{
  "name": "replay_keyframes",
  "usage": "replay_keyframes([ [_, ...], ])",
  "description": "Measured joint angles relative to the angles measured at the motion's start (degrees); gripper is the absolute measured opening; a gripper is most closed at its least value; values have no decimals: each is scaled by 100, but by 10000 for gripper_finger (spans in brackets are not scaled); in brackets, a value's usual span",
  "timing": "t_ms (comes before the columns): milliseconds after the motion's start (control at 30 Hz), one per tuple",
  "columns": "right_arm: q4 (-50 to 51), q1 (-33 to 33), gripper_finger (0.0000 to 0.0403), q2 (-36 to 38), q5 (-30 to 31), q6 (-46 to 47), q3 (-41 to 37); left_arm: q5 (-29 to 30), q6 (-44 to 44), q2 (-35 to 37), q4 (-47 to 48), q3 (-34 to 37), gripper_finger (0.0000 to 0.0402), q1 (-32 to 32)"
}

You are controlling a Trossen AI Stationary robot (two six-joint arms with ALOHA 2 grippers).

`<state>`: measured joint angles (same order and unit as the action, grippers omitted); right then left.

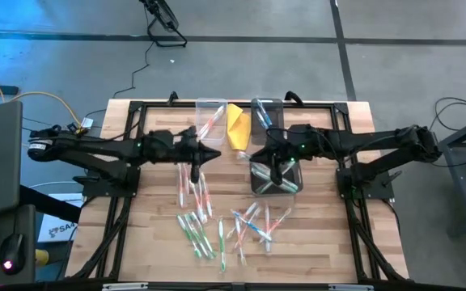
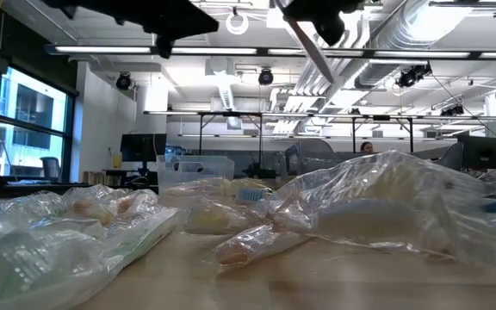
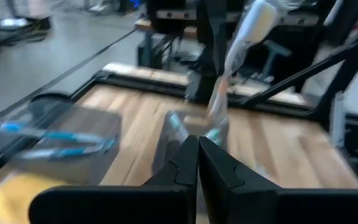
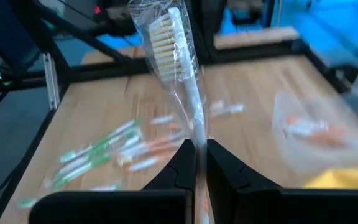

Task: Pick & Place Toothbrushes
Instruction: Put the orange toothbrush into the transparent bin

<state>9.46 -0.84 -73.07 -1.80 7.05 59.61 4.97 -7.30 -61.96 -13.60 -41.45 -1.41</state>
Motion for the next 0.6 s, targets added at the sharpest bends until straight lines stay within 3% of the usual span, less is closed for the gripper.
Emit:
replay_keyframes([
  [167,-671,2,9,-193,24,-255,1,-1311,234,-241,-877,-10,10,-420],
  [267,-991,0,9,-379,29,-286,2,-1767,492,-432,-1328,1,10,-496],
  [600,-1634,-19,9,-864,147,-231,1,-1838,918,-740,-1569,2,14,-496],
])
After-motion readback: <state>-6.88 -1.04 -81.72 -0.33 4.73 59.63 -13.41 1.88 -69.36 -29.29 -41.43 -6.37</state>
